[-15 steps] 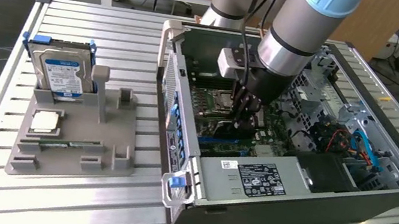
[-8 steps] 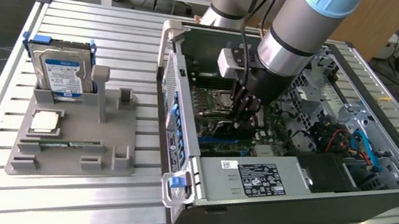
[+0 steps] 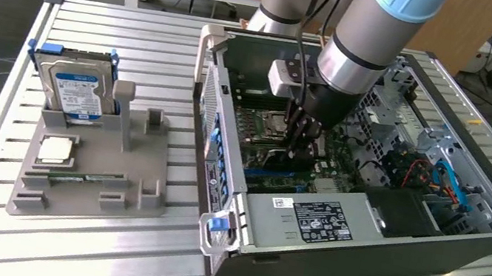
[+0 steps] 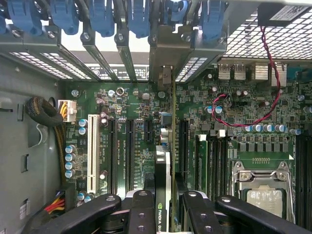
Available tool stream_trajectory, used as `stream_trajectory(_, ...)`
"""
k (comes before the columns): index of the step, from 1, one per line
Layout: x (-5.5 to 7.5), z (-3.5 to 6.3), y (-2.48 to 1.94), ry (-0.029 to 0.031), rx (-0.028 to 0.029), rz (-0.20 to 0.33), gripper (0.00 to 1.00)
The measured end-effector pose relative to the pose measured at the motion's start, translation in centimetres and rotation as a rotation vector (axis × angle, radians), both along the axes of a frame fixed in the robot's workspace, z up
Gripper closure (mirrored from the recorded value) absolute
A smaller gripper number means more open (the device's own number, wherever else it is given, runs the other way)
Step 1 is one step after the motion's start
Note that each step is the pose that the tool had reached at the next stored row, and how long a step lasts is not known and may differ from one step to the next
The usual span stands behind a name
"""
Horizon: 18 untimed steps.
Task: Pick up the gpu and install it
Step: 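Insert the gpu into the slot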
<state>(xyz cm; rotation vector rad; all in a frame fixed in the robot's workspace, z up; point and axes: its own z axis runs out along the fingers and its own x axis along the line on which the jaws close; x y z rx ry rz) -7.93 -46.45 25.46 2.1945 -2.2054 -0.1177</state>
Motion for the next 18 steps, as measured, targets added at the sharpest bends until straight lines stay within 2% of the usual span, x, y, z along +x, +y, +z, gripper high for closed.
stream_trajectory(18, 0.00, -0.14, 0.00, 0.0001, -0.0002, 0.000, 0.73)
